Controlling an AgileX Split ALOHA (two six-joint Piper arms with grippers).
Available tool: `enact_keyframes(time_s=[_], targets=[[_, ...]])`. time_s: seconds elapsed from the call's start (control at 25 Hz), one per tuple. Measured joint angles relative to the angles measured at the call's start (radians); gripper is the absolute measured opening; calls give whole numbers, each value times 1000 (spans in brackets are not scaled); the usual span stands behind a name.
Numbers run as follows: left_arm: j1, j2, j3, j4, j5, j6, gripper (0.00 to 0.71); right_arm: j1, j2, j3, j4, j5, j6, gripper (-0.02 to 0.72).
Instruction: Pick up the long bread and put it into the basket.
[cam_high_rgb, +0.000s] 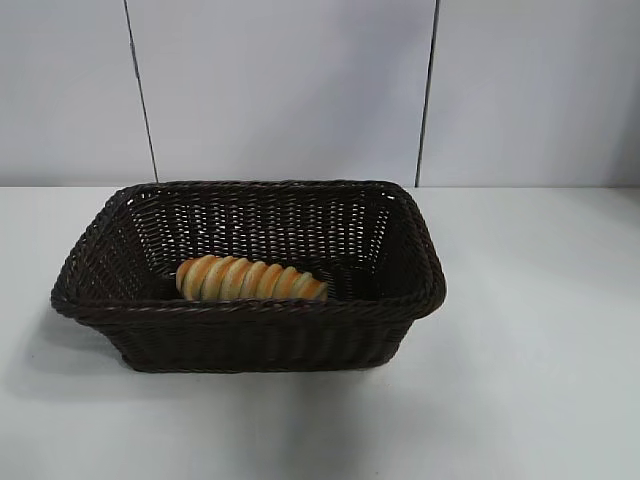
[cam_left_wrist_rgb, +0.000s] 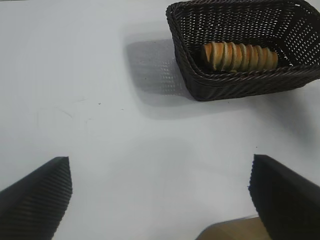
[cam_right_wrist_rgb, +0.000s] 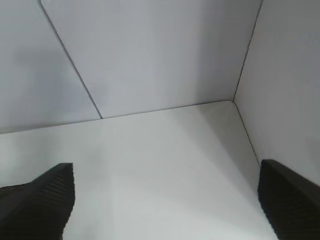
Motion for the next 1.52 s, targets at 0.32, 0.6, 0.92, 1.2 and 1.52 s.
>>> enact_keyframes(time_s=[0.32, 0.6, 0.92, 1.2, 1.52], targets=[[0, 0, 0, 0, 0, 0, 696, 0, -419, 464, -2, -5, 0, 694], [0, 0, 0, 0, 0, -1, 696, 0, -625, 787, -2, -7, 0, 694], [0, 0, 0, 1, 0, -1, 696, 4, -626, 936, 24, -141, 0, 694], [0, 0, 0, 1, 0, -1, 696, 4, -626, 961, 24, -172, 0, 694], [0, 0, 0, 1, 0, -2, 696, 4, -626, 961, 24, -179, 0, 694]])
